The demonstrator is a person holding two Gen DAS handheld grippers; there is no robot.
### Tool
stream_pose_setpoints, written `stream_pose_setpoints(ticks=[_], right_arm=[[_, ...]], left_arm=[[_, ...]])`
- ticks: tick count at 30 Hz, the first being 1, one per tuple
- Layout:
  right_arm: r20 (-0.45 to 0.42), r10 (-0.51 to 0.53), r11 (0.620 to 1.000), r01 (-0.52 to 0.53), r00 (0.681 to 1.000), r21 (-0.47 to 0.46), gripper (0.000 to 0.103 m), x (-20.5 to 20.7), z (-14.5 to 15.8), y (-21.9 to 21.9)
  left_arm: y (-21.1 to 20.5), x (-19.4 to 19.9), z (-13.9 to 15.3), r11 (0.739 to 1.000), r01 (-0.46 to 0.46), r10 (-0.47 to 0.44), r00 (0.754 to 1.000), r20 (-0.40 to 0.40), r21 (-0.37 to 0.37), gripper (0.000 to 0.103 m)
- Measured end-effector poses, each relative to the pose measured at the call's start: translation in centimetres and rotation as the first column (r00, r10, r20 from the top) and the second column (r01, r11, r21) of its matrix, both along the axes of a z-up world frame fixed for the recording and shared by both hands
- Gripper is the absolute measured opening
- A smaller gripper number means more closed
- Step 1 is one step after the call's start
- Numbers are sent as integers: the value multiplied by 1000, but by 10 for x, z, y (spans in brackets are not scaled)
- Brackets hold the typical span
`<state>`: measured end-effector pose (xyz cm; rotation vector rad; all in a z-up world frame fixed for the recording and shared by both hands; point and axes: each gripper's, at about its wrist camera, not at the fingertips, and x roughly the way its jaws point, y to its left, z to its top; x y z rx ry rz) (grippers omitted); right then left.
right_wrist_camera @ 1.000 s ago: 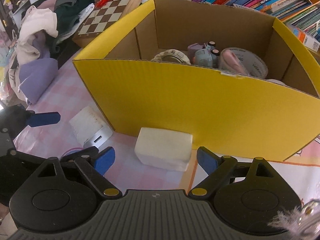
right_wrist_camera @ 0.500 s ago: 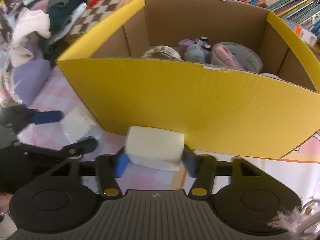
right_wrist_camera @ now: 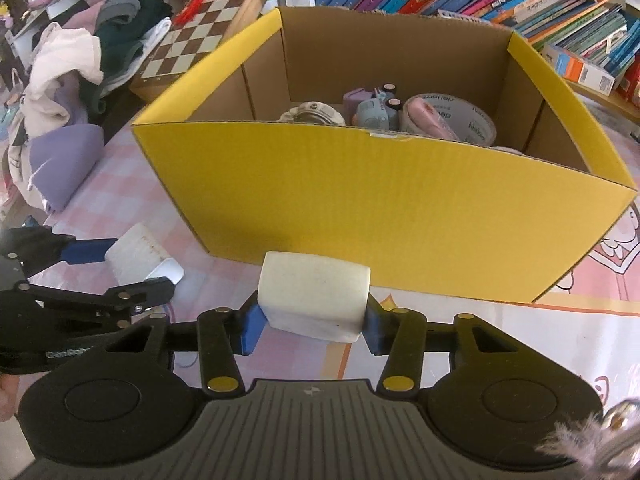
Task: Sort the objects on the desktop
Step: 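Grasp the white charger with left gripper while right gripper grasps the white block, then lift the charger with left gripper while right gripper carries the block toward the box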
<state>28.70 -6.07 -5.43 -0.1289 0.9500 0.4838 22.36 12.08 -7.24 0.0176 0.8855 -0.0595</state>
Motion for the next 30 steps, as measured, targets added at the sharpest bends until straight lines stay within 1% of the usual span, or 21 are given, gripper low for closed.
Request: stream_pose_setpoints(ticks=[4, 9, 17, 30], right_arm=[[-1, 0, 1000, 0, 1000, 5, 46, -10, 3, -5], [15, 4, 1000, -4, 1000, -1, 46, -24, 7, -11], [30, 8, 1000, -8, 1000, -1, 45, -46, 12, -14], [49, -32, 999, 32, 998, 1, 45, -79, 19, -22]], left_arm=[[4, -14, 10, 1000, -16, 16, 1000, 18, -25, 64], [4, -29, 21, 999, -16, 18, 999, 49, -36, 64], [-3, -46, 30, 999, 1, 2, 997, 77, -44, 64], [-8, -73, 45, 998, 48, -41, 990, 134, -47, 64]])
